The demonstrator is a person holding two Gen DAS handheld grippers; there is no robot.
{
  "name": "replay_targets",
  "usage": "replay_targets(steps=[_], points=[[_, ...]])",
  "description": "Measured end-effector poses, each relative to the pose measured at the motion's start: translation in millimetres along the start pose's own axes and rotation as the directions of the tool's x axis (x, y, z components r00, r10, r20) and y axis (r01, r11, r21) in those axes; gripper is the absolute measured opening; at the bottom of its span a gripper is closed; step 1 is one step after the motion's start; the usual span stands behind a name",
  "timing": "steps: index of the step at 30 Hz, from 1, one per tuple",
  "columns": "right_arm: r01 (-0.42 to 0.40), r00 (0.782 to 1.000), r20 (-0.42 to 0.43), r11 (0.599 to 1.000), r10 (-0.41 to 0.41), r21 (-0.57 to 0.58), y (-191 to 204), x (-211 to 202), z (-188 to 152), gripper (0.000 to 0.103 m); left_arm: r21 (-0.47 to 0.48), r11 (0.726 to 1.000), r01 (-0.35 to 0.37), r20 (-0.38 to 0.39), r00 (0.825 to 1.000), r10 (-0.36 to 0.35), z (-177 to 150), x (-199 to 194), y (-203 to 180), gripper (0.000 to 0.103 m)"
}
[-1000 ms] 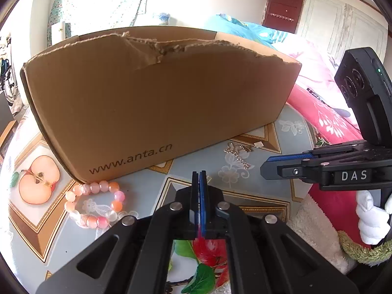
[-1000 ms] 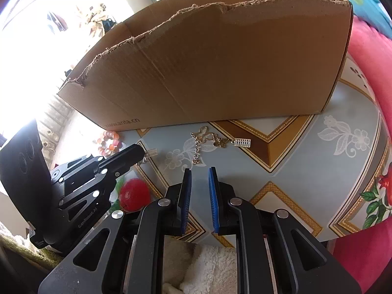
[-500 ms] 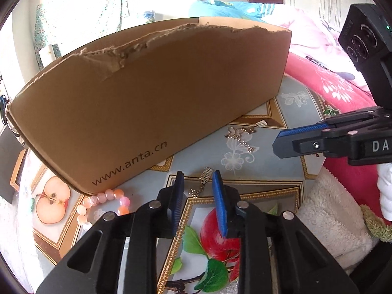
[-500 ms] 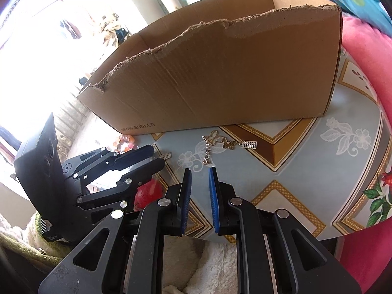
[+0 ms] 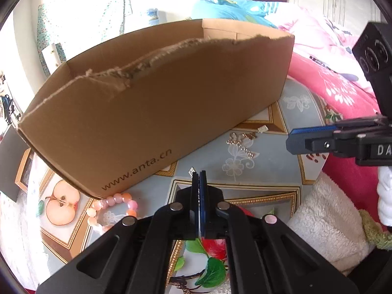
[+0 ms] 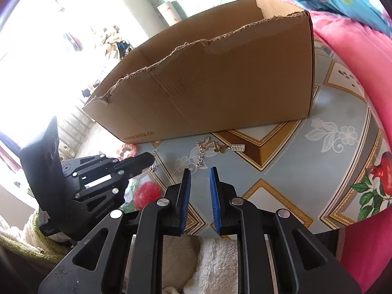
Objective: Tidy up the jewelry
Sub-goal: 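Move the open right tool to the small silver rhinestone charm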
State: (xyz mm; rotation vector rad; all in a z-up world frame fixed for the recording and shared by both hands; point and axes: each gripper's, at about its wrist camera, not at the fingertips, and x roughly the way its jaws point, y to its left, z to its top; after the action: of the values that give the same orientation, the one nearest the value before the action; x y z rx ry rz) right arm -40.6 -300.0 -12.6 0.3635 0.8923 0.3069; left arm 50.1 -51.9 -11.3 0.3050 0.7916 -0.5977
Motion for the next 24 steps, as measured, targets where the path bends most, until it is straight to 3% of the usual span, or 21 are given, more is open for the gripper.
replay_targets(steps=[7,14,20,24], points=[[0.008,1.0,0.009,1.0,-0.008,-0.004,-2,3,-3,0.017,-0.12,0.991,0.057,0.12,0.992,-0.042,14,-28,15,0.0],[0.055,0.999,-0.001,0.998,-0.055,-0.027,4,14,-5,0.017,-0.153,0.987,0.05,0.06,0.997,-0.041,-1,-14,14,0.0],[0.169,0.985,0.036,0.981,-0.167,-0.092,7,16,5,0.017,-0.142,0.988,0.052,0.053,0.998,-0.045,-6,-9,12,0.0],[0.232,0.973,0.049,0.951,-0.227,-0.206,10,23,12,0.017,-0.139,0.989,0.057,0.049,0.998,-0.05,-7,-5,12,0.0]])
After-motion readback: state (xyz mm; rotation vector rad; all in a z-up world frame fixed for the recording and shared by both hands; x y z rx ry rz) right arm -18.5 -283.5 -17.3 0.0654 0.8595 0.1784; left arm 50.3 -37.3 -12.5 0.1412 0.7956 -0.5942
